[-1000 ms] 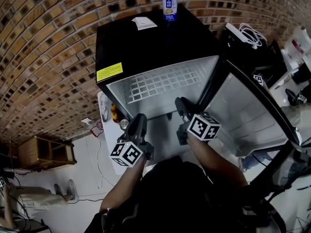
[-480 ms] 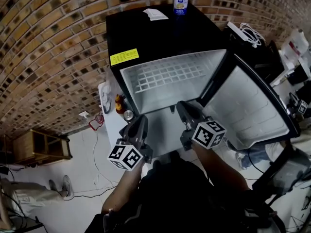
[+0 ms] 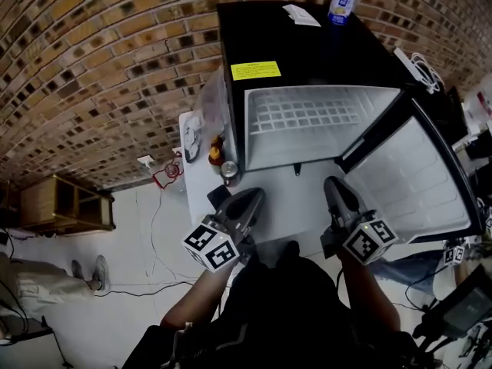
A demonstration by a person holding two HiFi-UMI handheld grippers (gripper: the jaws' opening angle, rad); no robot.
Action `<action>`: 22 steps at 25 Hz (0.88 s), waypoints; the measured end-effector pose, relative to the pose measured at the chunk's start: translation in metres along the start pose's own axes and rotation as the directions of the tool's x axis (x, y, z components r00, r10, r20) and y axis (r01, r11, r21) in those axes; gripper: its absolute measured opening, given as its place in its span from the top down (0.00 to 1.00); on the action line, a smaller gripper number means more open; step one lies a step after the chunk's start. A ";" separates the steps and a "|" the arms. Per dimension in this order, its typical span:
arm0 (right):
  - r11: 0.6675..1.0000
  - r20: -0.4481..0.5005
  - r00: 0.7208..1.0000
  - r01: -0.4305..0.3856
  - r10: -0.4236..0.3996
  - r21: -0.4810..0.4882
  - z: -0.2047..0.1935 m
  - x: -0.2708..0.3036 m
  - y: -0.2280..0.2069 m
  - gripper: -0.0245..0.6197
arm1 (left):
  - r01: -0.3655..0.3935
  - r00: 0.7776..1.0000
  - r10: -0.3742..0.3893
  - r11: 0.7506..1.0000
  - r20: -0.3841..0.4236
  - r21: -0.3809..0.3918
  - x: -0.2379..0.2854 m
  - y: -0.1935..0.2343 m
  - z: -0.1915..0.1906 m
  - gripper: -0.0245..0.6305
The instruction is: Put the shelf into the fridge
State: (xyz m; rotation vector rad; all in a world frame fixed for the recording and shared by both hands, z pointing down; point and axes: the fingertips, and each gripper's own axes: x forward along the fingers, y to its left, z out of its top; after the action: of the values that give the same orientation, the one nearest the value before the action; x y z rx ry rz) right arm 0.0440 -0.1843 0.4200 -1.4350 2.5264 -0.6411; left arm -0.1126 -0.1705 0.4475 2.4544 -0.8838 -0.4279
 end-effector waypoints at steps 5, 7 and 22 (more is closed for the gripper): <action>0.999 0.010 1.000 -0.019 0.019 -0.031 0.007 -0.014 -0.006 0.92 | -0.011 1.000 0.011 1.000 0.002 0.003 -0.007 -0.014 -0.001 0.97; 0.998 0.010 1.000 -0.024 0.025 -0.052 0.012 -0.022 -0.011 0.92 | -0.002 1.000 0.003 1.000 -0.012 0.031 -0.003 -0.025 -0.003 0.97; 0.981 -0.045 0.987 -0.159 0.155 -0.113 0.050 -0.083 -0.060 0.93 | -0.174 0.983 0.181 0.974 -0.038 0.146 0.028 -0.093 -0.032 0.97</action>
State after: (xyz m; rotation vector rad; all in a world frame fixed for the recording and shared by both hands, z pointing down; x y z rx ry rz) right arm 0.1520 -0.1547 0.3966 -1.2505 2.7119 -0.5058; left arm -0.0299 -0.1158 0.4201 2.4736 -1.1363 -0.2448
